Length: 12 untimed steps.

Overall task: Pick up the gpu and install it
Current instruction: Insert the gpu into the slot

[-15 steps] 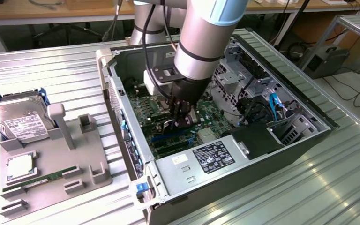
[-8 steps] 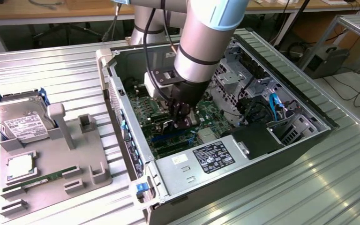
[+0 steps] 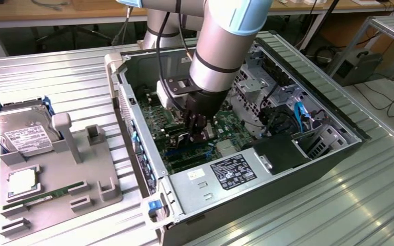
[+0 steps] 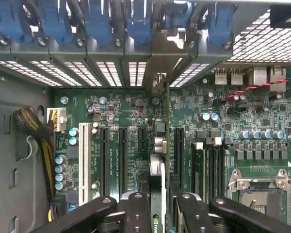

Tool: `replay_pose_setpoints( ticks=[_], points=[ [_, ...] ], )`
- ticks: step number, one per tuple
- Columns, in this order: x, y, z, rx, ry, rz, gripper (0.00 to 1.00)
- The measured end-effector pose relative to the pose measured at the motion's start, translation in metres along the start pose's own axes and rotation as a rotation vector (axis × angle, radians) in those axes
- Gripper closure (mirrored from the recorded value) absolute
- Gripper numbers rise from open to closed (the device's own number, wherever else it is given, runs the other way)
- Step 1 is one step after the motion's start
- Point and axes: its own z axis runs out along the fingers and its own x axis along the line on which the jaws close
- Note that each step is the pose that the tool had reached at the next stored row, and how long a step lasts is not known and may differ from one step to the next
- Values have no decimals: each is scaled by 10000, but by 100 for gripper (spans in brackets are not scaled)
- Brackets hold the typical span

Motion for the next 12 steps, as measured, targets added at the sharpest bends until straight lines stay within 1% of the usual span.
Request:
replay_pose_setpoints(
  ticks=[3, 5, 6, 7, 8, 9, 10, 12],
  points=[
    [0, -1, 10, -1, 4, 0, 74],
    [0, -1, 14, -1, -2, 0, 74],
    [-1, 0, 20, 4, -17, 2, 73],
    [-1, 0, 19, 5, -12, 3, 73],
    [-1, -1, 16, 3, -6, 1, 67],
    [-1, -1, 10, 1, -2, 0, 67],
    [-1, 0, -2, 0, 1, 1, 60],
    [-3, 3, -37, 0, 0, 0, 60]
  ],
)
